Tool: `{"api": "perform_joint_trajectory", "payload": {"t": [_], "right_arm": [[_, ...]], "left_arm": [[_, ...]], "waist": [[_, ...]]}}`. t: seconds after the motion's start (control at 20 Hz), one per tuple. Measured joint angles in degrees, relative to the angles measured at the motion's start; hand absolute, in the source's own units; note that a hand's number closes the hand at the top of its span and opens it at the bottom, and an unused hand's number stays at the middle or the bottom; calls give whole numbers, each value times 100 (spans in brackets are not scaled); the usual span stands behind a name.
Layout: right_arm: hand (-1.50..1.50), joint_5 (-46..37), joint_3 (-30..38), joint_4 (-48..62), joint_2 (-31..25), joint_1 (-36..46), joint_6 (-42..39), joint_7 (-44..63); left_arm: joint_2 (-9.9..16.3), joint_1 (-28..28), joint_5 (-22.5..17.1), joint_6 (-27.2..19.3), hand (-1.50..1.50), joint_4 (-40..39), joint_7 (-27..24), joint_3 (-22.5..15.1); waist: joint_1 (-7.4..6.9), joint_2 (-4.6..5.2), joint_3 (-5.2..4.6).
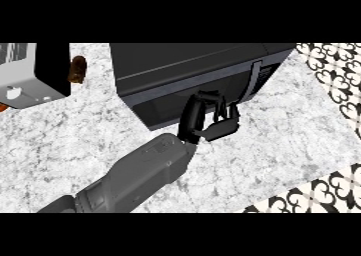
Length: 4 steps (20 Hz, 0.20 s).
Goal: Pick up the milk, place it into the microwave and close the microwave
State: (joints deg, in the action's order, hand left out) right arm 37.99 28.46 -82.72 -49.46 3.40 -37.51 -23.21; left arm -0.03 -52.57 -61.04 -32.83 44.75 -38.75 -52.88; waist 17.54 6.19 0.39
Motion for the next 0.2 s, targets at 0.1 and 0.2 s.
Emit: {"api": "perform_joint_trajectory", "payload": {"t": [0.1, 0.2], "right_arm": [[-150, 37, 3, 58, -48, 62, -25, 32], [-150, 63, 14, 121, -92, 123, -43, 53]], "left_arm": [[-1, -22, -38, 18, 150, -20, -34, -40], [0, -37, -83, 24, 150, -28, -69, -64]], "waist": [[-11, 2, -2], [-16, 7, 0]]}}
